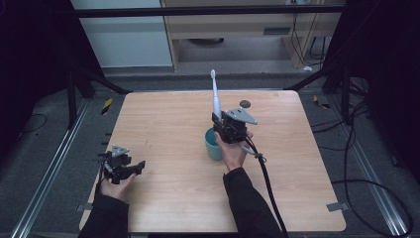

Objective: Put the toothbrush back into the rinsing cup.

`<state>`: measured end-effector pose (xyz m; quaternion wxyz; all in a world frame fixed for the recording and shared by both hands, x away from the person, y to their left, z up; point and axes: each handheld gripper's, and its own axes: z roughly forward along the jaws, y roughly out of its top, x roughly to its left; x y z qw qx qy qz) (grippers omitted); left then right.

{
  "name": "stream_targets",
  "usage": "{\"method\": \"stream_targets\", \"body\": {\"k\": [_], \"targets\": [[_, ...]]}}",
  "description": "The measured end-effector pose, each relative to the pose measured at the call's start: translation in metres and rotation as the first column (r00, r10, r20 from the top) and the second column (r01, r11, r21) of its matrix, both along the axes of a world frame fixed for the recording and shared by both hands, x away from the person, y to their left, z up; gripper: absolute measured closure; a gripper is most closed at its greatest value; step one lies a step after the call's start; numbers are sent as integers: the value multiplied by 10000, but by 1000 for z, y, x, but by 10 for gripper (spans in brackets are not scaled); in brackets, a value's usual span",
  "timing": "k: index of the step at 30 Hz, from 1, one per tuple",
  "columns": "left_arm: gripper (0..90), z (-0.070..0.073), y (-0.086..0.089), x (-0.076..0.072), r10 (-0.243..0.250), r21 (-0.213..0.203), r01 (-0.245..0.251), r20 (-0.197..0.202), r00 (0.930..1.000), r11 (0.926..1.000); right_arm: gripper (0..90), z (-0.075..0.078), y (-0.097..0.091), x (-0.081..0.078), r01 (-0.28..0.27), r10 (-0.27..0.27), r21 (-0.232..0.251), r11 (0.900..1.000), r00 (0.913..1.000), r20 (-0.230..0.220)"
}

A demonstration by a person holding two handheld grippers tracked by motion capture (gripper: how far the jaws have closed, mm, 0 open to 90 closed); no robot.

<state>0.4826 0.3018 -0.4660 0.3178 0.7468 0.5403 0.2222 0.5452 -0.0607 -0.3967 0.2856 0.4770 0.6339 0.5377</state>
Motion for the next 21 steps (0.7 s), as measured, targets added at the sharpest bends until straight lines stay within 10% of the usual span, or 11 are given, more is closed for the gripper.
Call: {"method": "stream_targets", "body": {"k": [21], "targets": [[394,0,0,0,-13,15,13,9,10000,10000,661,-29,12,1,64,-106,-586,9983,9974,-720]]}}
